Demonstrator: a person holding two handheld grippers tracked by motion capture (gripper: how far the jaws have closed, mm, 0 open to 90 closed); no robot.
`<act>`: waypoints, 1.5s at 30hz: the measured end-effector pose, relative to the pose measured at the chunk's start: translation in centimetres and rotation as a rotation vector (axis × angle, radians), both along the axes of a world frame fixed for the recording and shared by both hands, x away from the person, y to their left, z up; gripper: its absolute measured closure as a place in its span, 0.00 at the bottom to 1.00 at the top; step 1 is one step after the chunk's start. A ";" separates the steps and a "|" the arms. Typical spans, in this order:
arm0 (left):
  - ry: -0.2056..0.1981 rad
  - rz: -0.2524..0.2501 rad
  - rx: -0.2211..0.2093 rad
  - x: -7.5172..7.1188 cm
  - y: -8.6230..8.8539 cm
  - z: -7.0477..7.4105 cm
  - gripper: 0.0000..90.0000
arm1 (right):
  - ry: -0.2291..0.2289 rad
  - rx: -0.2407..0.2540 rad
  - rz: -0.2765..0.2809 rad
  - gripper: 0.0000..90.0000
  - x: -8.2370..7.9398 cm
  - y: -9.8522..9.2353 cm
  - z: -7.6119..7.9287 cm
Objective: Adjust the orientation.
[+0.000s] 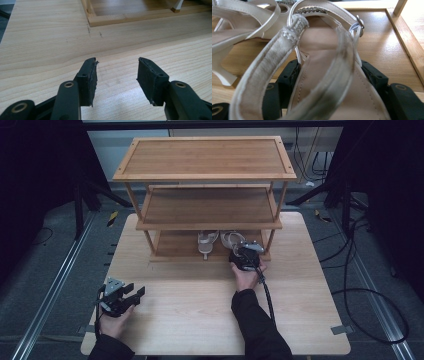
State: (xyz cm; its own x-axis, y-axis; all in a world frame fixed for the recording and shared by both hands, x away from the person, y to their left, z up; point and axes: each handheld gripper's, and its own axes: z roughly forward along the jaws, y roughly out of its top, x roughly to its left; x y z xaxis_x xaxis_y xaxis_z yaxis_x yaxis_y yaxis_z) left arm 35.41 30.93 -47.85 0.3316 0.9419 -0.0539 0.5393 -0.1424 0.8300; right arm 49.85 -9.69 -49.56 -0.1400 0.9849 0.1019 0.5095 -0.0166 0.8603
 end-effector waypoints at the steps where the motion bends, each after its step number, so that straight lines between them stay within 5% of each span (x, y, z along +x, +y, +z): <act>1: 0.004 -0.001 -0.003 0.0 0.0 0.0 0.54 | 0.000 -0.008 0.002 0.44 0.0 0.1 -0.1; 10: 0.008 -0.005 -0.003 0.0 -0.1 -0.1 0.54 | -0.008 -0.031 0.078 0.30 -1.0 -0.9 0.4; 14: 0.010 -0.007 -0.001 0.0 -0.1 -0.1 0.54 | -0.032 -0.024 0.113 0.32 -2.2 -1.4 0.8; 17: 0.009 -0.008 0.002 0.0 -0.2 -0.1 0.54 | -0.013 -0.025 0.154 0.36 -3.3 -2.0 0.6; 22: 0.005 -0.011 0.007 0.0 -0.3 -0.1 0.54 | 0.012 -0.030 0.191 0.58 -4.4 -2.5 -0.4; 25: 0.005 -0.011 0.007 0.0 -0.3 -0.1 0.55 | 0.021 -0.030 0.189 0.76 -4.1 -2.7 -0.9; 29: 0.007 -0.009 0.006 0.0 -0.2 -0.1 0.55 | 0.044 -0.042 0.186 0.87 -3.8 -2.6 -1.3; 37: 0.009 -0.008 0.002 0.0 -0.2 -0.1 0.55 | 0.008 -0.062 0.212 0.87 -3.4 -0.7 -0.7; 45: 0.010 -0.005 -0.002 0.0 -0.2 -0.1 0.55 | 0.011 -0.048 0.214 0.86 -1.2 1.1 -0.3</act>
